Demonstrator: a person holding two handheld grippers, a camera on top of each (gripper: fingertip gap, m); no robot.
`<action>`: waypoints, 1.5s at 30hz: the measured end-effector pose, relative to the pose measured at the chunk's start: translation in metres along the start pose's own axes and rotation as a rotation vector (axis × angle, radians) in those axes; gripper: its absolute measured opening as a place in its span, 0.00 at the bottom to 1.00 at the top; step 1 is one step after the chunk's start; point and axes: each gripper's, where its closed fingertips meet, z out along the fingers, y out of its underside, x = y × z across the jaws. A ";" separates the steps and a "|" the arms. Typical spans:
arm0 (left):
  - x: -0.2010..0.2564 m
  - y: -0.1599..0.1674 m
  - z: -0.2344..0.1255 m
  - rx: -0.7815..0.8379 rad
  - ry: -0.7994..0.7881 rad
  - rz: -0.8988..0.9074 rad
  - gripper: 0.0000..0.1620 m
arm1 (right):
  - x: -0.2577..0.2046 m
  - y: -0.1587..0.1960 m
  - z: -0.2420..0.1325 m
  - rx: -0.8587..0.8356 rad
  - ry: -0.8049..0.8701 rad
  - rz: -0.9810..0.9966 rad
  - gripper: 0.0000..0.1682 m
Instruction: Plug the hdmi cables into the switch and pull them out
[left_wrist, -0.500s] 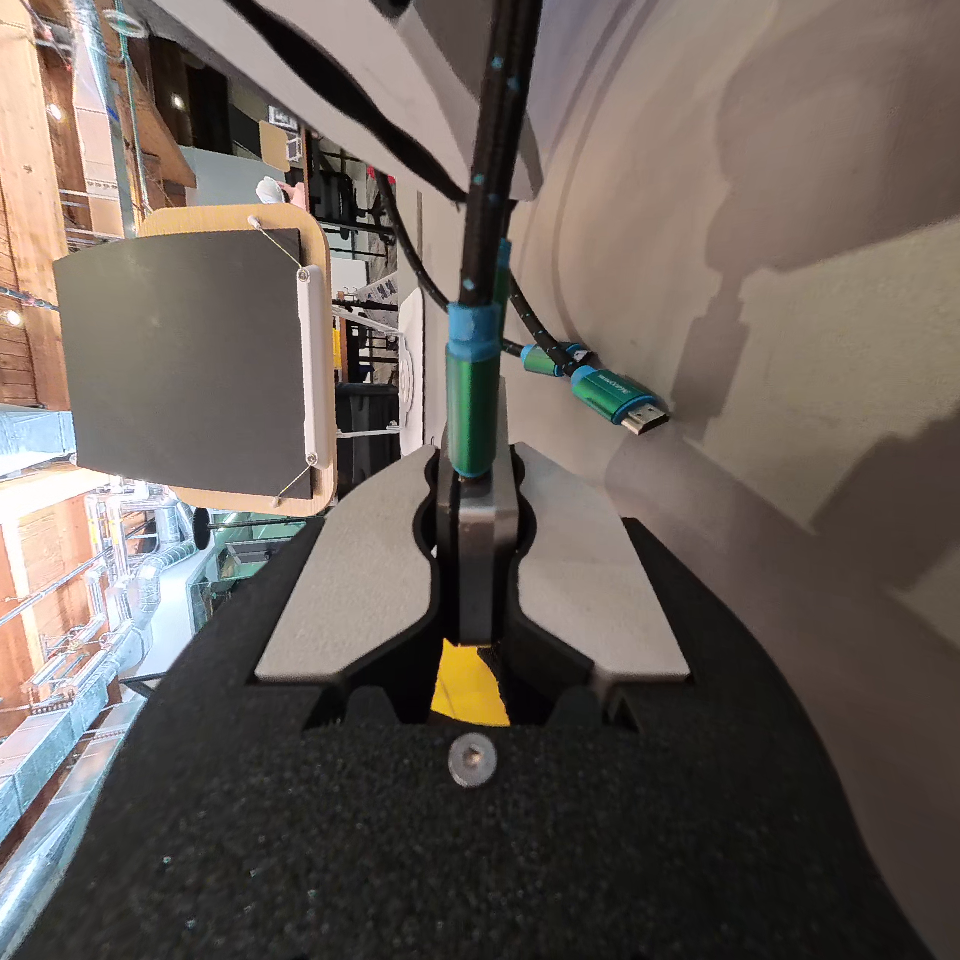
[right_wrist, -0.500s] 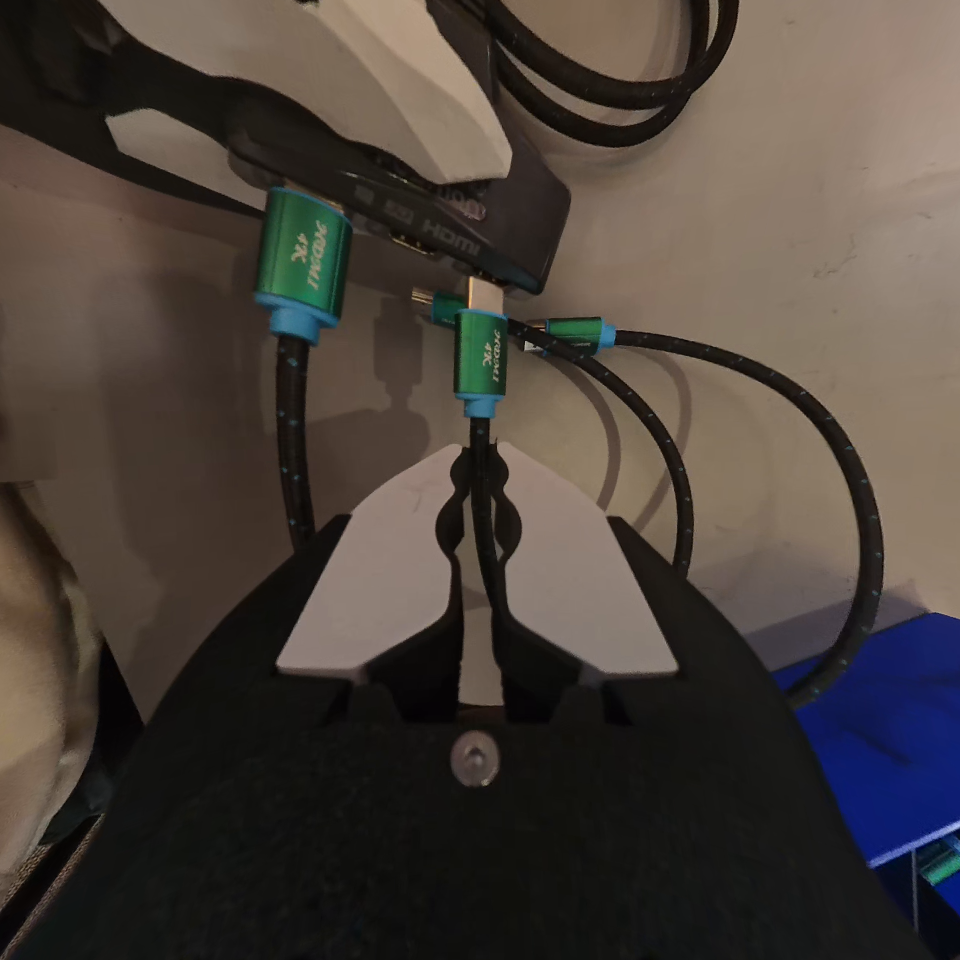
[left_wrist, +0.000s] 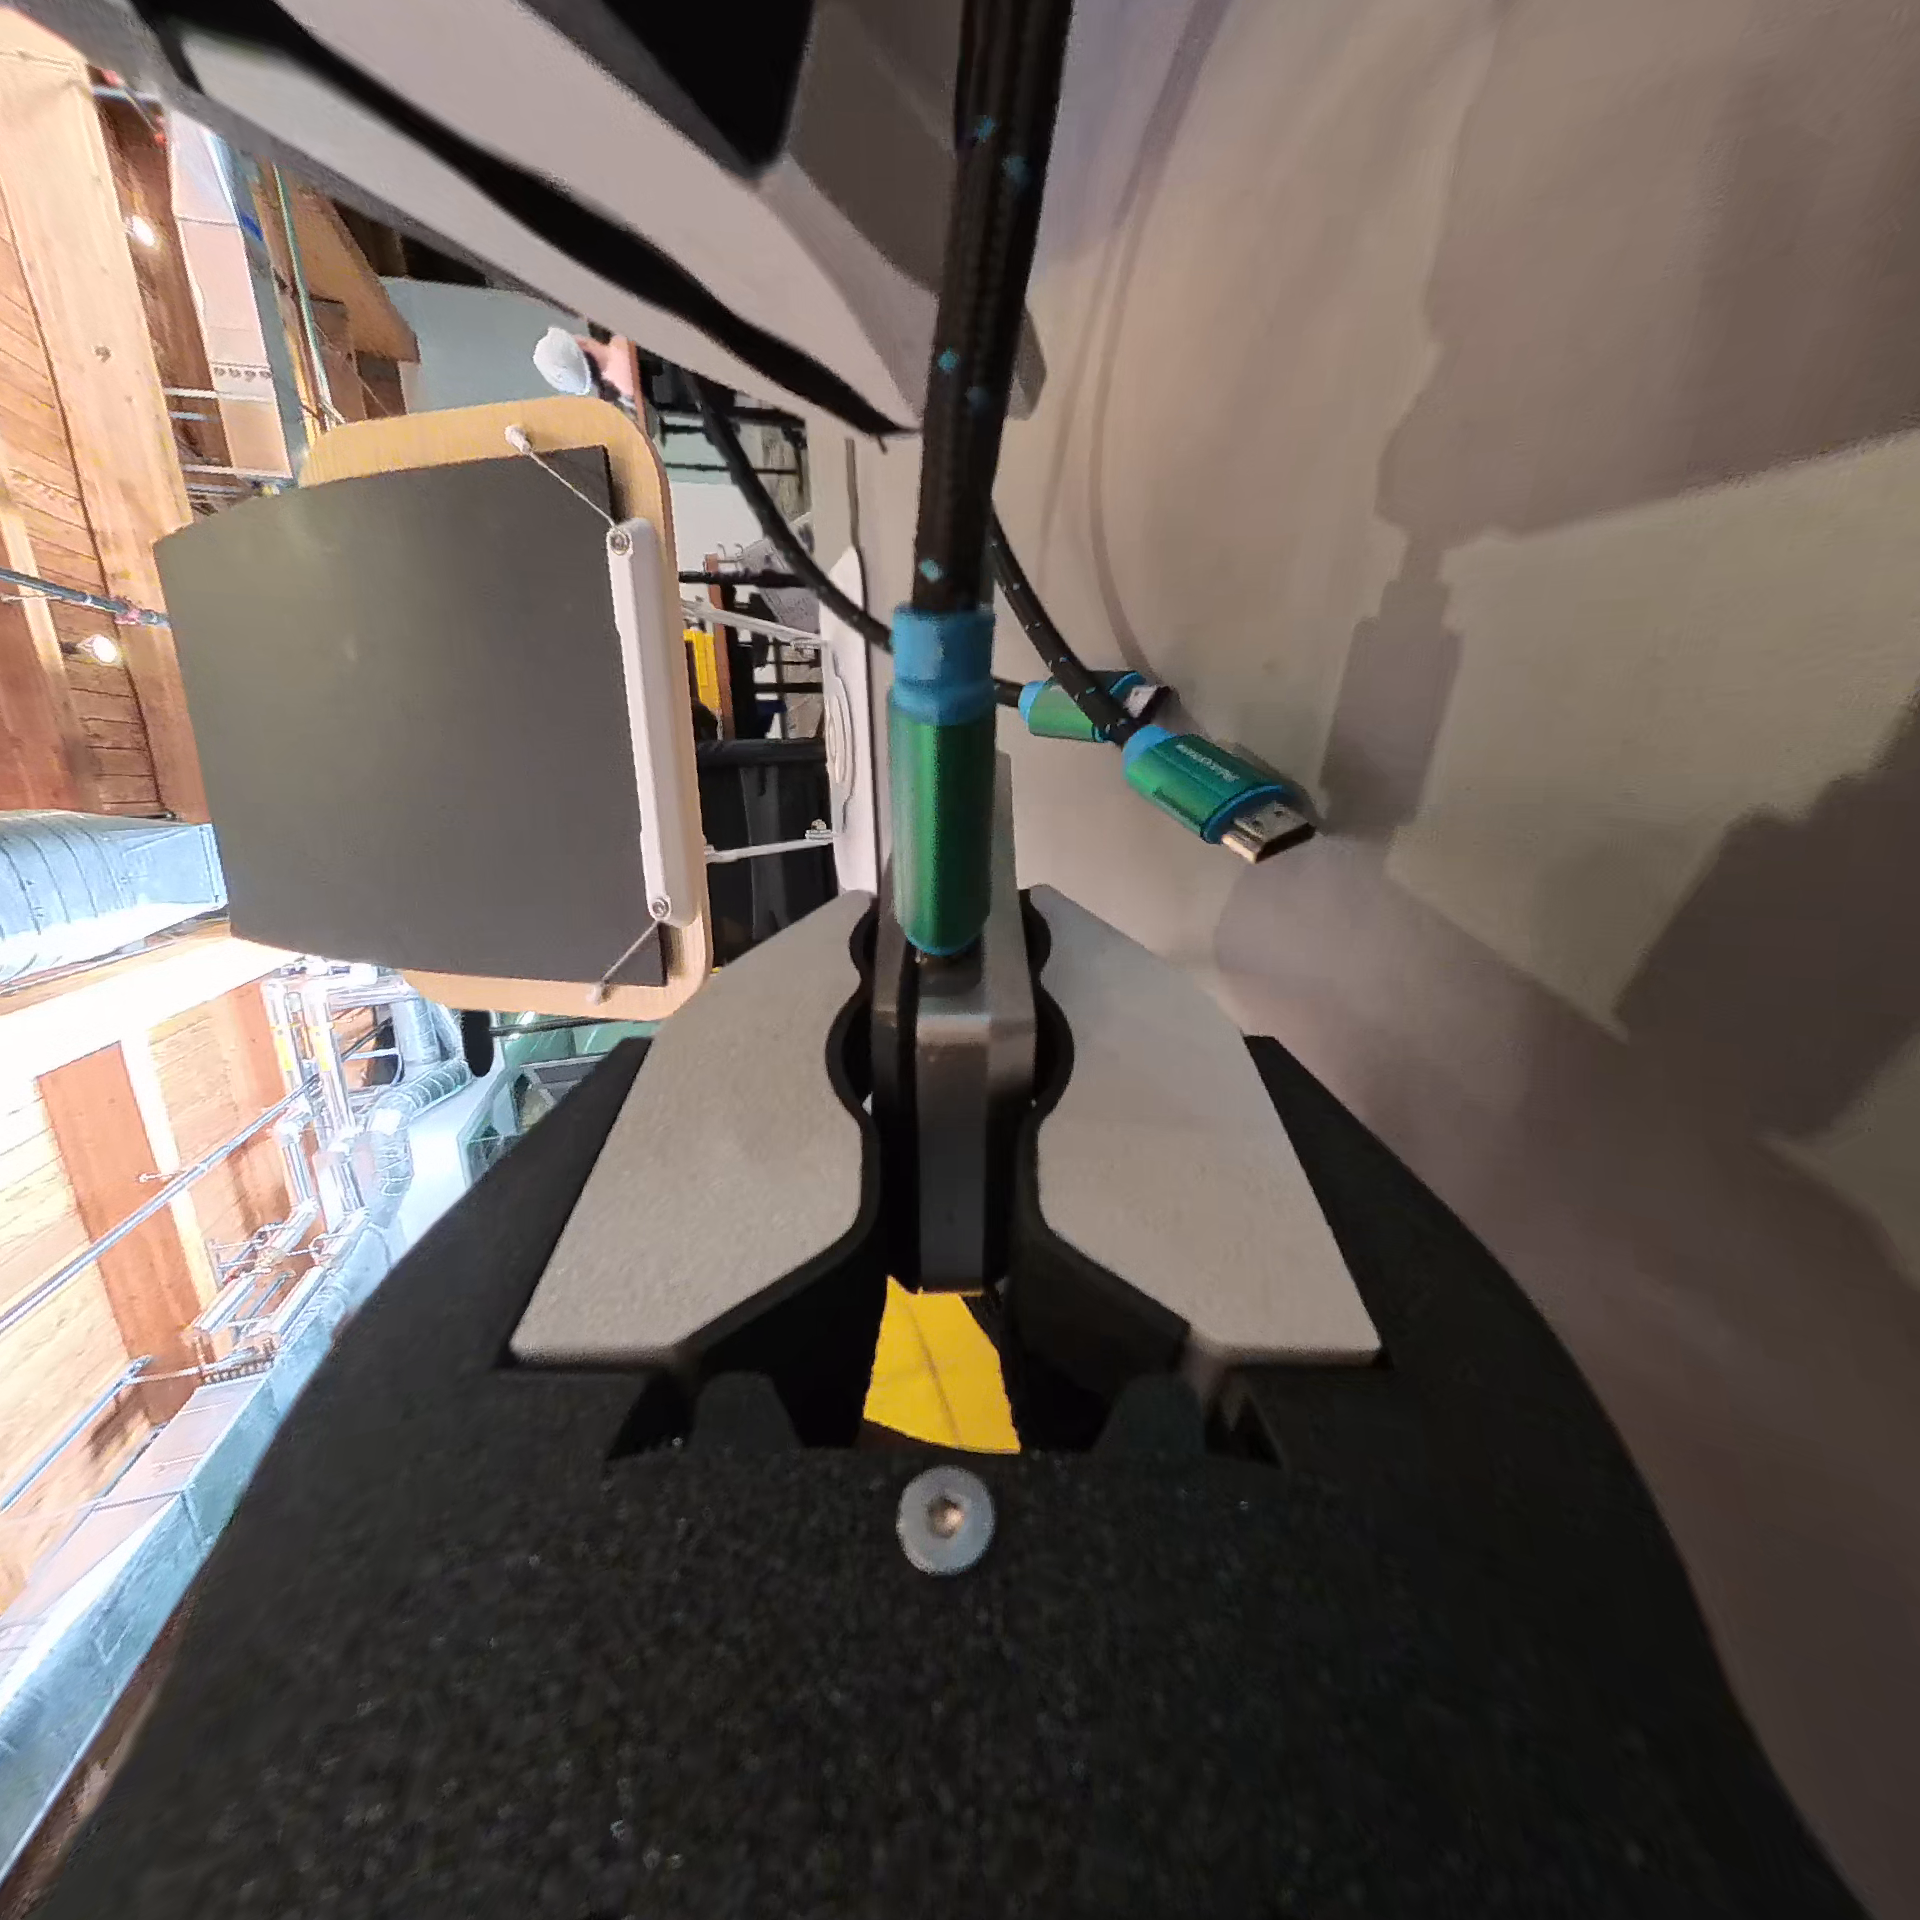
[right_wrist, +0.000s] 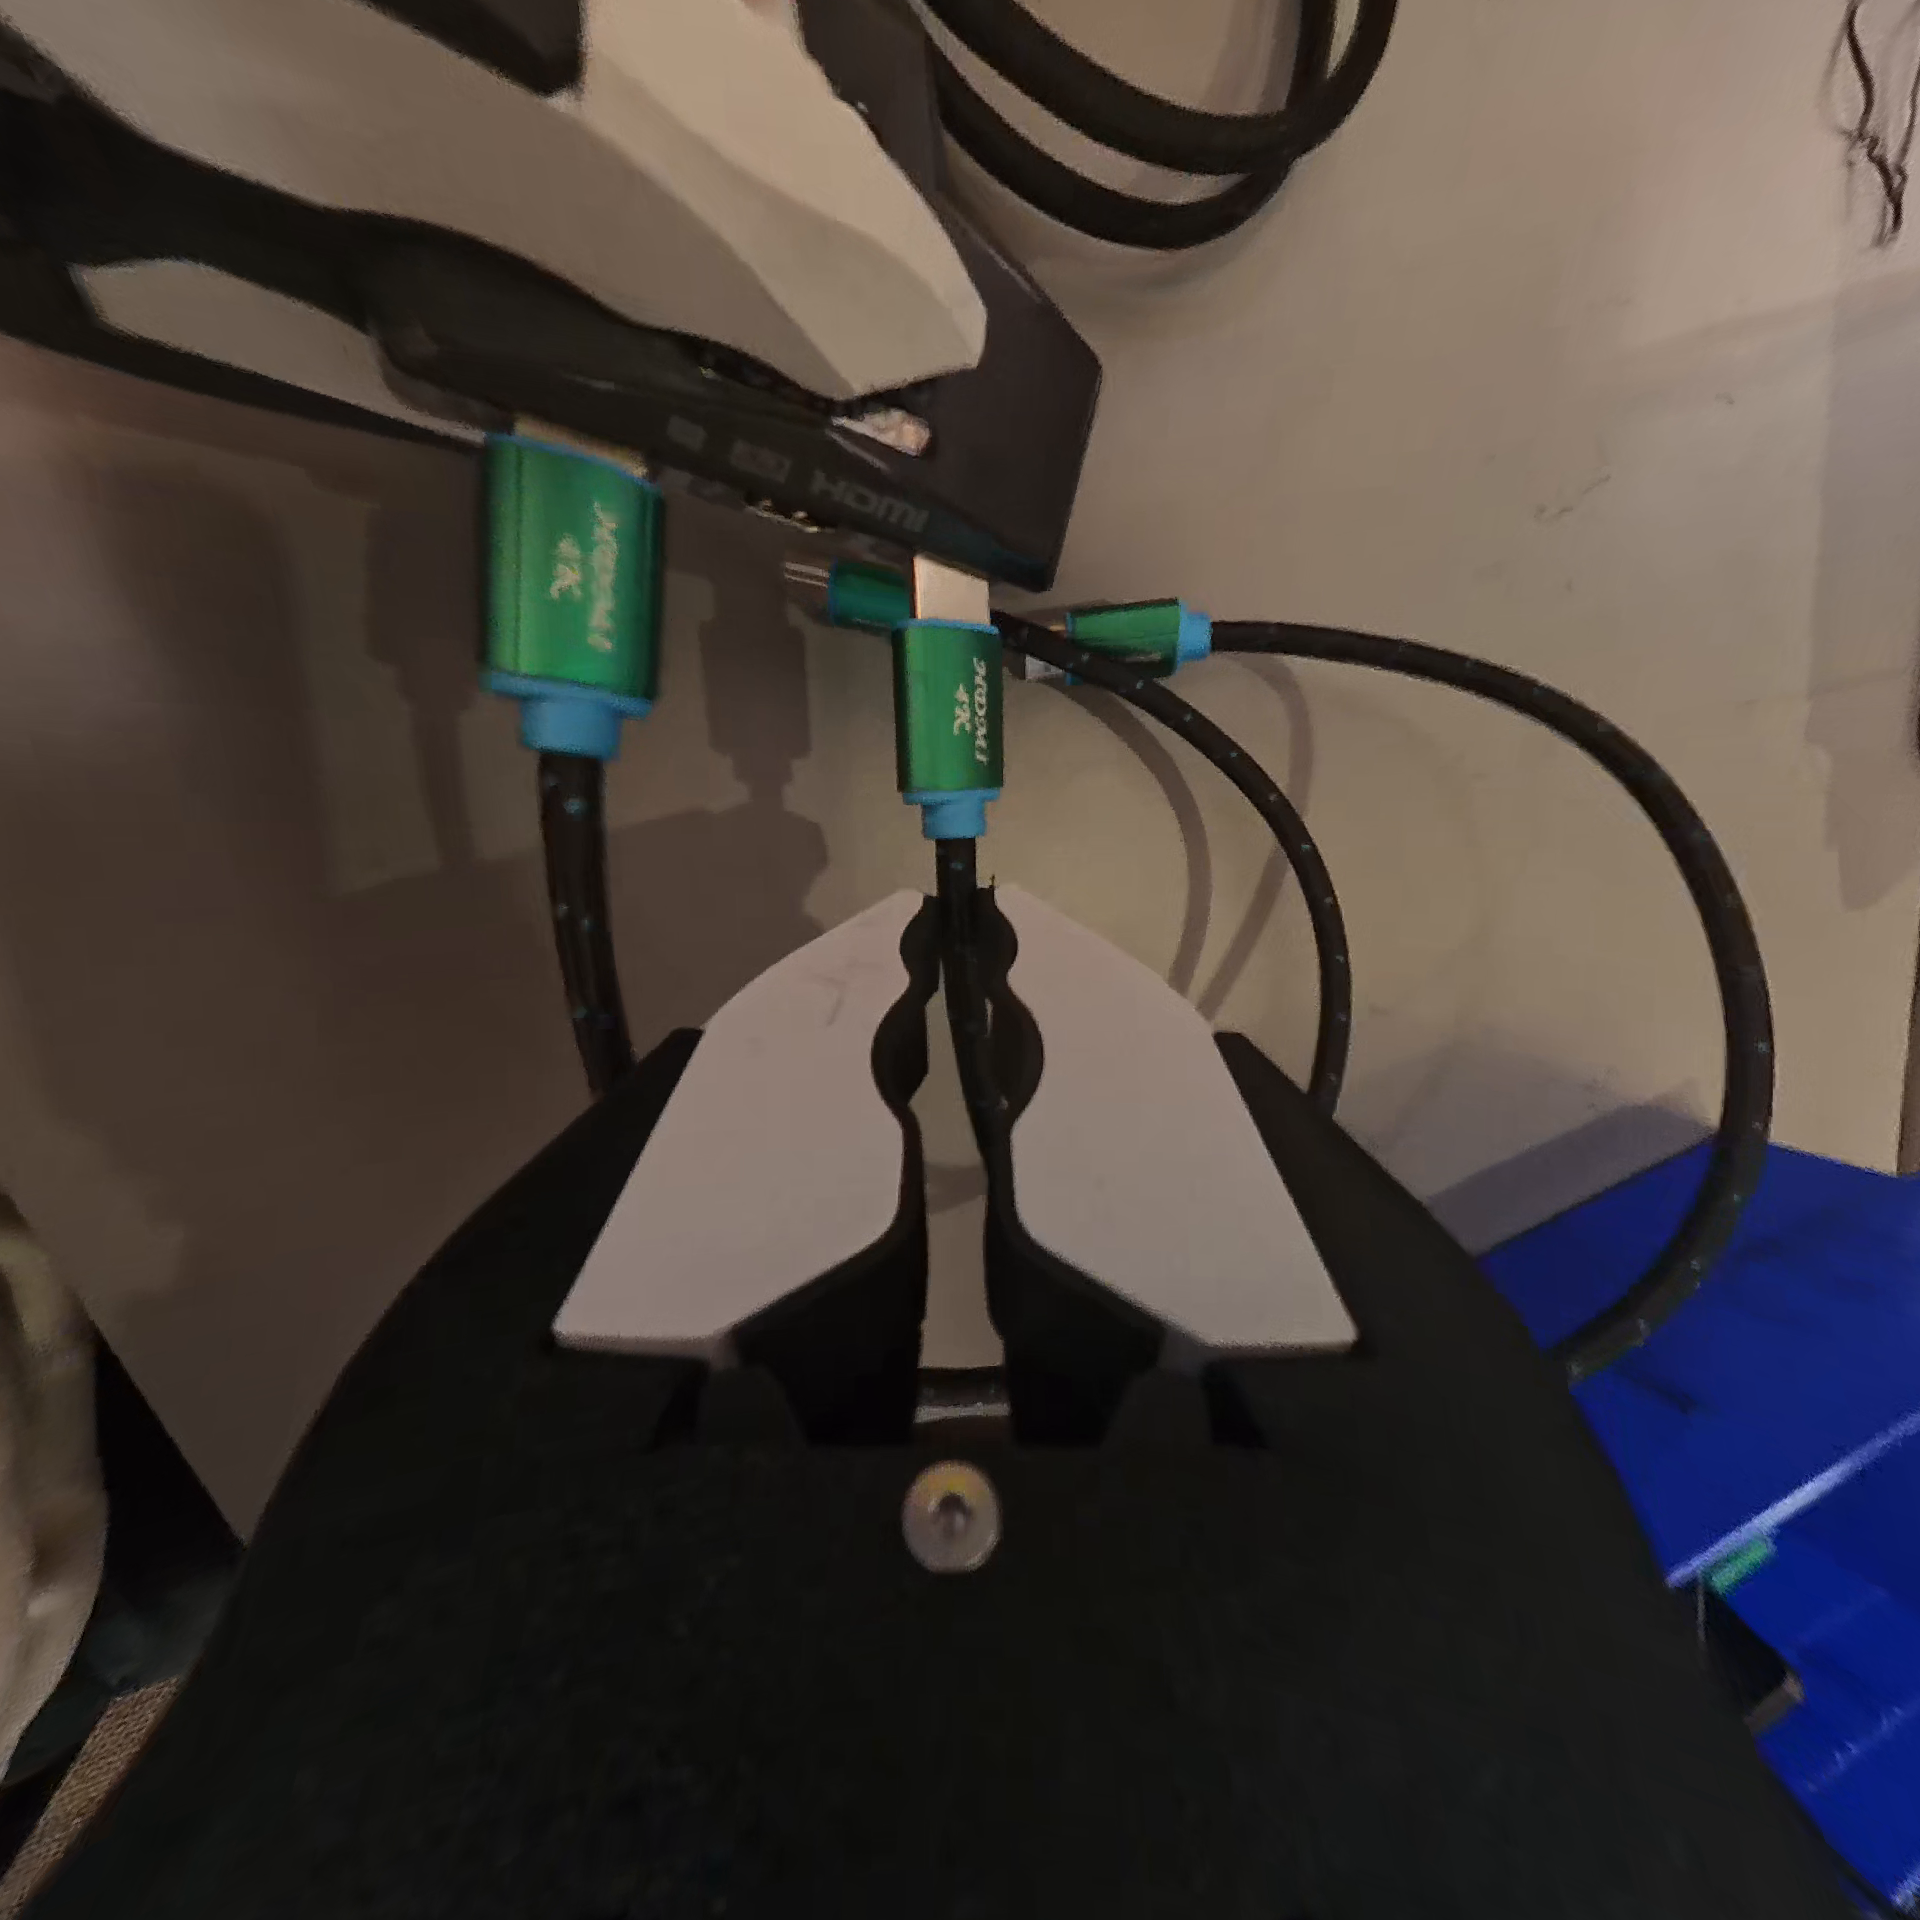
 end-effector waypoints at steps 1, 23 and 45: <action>0.000 -0.001 0.000 -0.012 -0.005 0.011 0.14 | 0.002 0.002 0.002 -0.031 0.032 0.000 0.04; -0.005 0.002 -0.001 0.012 -0.034 -0.049 0.13 | -0.002 -0.017 -0.006 0.384 -0.097 -0.076 0.03; -0.002 -0.003 0.003 0.034 -0.057 -0.041 0.13 | -0.005 -0.021 0.004 0.425 -0.278 0.290 0.11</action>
